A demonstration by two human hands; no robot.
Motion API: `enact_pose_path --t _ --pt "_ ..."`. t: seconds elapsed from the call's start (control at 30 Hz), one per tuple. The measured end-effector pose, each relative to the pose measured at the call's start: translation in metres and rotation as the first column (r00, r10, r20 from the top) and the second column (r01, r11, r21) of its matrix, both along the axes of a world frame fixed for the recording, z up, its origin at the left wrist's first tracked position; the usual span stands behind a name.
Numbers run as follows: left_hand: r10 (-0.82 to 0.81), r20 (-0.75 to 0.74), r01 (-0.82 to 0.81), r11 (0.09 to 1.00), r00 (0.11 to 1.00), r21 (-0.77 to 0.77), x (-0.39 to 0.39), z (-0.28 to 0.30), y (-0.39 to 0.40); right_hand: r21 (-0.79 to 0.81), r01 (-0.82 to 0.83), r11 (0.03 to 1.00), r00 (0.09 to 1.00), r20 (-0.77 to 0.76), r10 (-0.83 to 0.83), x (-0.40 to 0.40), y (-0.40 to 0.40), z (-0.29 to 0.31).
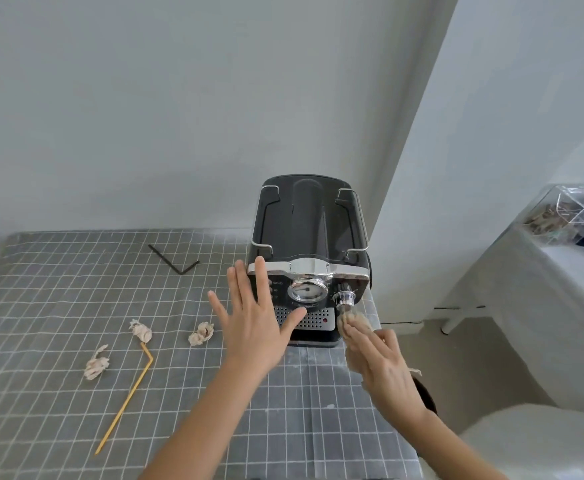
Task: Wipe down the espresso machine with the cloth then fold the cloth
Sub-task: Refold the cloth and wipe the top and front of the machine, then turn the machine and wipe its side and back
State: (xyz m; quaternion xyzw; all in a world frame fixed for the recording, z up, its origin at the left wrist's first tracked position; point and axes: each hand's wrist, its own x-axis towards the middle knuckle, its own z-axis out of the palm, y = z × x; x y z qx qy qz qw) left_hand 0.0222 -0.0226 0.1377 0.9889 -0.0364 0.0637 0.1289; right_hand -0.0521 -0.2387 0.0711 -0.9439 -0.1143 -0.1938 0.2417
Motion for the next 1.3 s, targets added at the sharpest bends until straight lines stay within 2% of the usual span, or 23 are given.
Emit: enact_pose_path --t 0.2,0.3,0.4,0.5,0.53,0.6,0.67,0.7,0.73,0.8,0.93,0.97,1.03,1.1,1.2,1.3 --pt "-0.006 0.013 0.007 0.999 1.0 -0.032 -0.004 -0.006 0.0 -0.244 -0.143 0.959 0.937 -0.345 0.052 -0.021 -0.006 -0.101" --pt "0.001 -0.005 -0.001 1.0 1.0 -0.031 -0.006 -0.007 0.001 -0.315 -0.181 0.932 0.84 -0.542 -0.02 -0.048 -0.007 -0.116" --pt "-0.001 -0.014 0.001 0.999 1.0 -0.04 -0.006 -0.006 0.001 -0.411 -0.273 0.87 0.753 -0.654 -0.073 -0.054 -0.006 -0.114" --pt "-0.033 -0.009 0.032 0.998 0.999 -0.046 -0.007 -0.003 0.003 -0.29 -0.24 0.926 0.693 -0.719 -0.046 -0.035 -0.004 -0.072" --pt "-0.04 0.022 0.041 0.998 0.999 -0.043 -0.007 0.001 0.005 -0.253 -0.16 0.954 0.738 -0.672 -0.055 -0.028 -0.006 -0.055" --pt "-0.027 0.125 0.039 0.995 0.992 -0.093 0.002 0.017 0.012 -0.094 0.113 0.989 0.905 -0.402 -0.142 -0.012 -0.01 -0.008" --pt "0.021 0.231 0.022 0.983 0.973 -0.184 0.025 0.035 0.02 0.175 0.284 0.943 0.953 -0.156 -0.258 0.014 -0.018 0.041" --pt "0.046 0.246 0.011 0.974 0.968 -0.224 0.041 0.045 0.024 0.284 0.33 0.901 0.944 -0.12 -0.308 0.031 -0.022 0.064" --pt "0.058 0.238 0.007 0.964 0.969 -0.265 0.059 0.053 0.029 0.35 0.364 0.863 0.931 -0.124 -0.342 0.052 -0.024 0.087" --pt "0.049 0.193 0.018 0.944 0.98 -0.33 0.093 0.066 0.033 0.366 0.376 0.851 0.927 -0.144 -0.347 0.094 -0.026 0.121" --pt "0.057 0.0 -0.052 0.909 0.998 -0.413 0.137 0.082 0.026 0.203 0.396 0.895 0.883 -0.353 -0.311 0.158 -0.021 0.145" --pt "0.067 -0.063 -0.089 0.873 0.996 -0.479 0.144 0.084 0.024 0.206 0.402 0.892 0.864 -0.408 -0.295 0.168 -0.02 0.148" --pt "0.078 -0.243 -0.222 0.724 0.967 -0.654 0.153 0.086 0.021 0.263 0.425 0.866 0.831 -0.492 -0.259 0.18 -0.019 0.152" --pt "0.028 -0.379 -0.321 0.592 0.925 -0.739 0.158 0.087 0.021 0.31 0.464 0.83 0.793 -0.563 -0.233 0.188 -0.021 0.152" --pt "-0.064 -0.47 -0.381 0.496 0.881 -0.781 0.167 0.089 0.022 0.421 0.5 0.757 0.743 -0.657 -0.127 0.197 -0.026 0.151" --pt "-0.107 -0.51 -0.397 0.502 0.853 -0.769 0.177 0.091 0.021 0.501 0.517 0.694 0.724 -0.689 -0.042 0.197 -0.03 0.149"
